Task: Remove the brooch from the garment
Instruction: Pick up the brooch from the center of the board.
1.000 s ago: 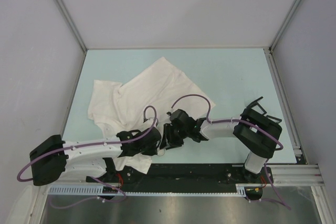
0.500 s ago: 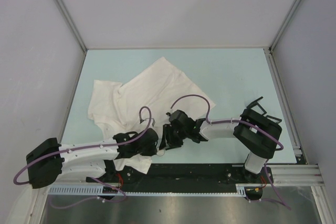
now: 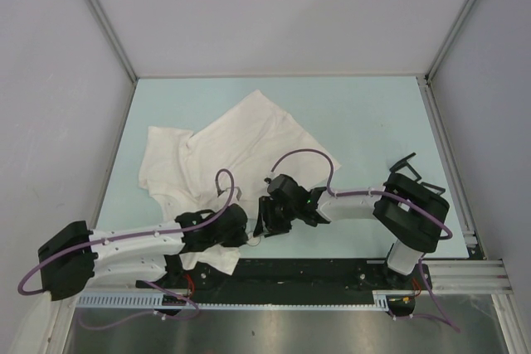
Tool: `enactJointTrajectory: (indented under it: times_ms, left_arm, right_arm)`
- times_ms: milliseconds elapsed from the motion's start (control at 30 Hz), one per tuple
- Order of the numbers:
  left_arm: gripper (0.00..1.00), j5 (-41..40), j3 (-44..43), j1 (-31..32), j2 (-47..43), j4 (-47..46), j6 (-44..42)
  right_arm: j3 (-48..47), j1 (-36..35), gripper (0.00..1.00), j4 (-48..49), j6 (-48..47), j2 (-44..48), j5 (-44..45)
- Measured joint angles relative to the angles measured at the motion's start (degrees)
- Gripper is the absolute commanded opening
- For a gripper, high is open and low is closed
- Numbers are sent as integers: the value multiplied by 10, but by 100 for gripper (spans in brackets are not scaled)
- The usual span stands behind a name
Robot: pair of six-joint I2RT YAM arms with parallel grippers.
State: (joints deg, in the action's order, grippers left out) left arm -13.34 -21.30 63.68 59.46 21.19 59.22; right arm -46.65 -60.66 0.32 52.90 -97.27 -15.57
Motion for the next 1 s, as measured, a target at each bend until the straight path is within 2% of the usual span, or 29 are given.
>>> enactJointTrajectory:
  times_ms: [300, 533, 1000]
  left_arm:
    - [0, 1, 27, -1, -49, 6, 25]
    - [0, 1, 28, -1, -50, 6, 30]
    - [0, 1, 28, -1, -52, 7, 33]
  right_arm:
    - [0, 0, 47, 1, 0, 0, -2]
    - [0, 0, 47, 13, 0, -6, -14]
    - [13, 2, 38, 94, 21, -37, -69]
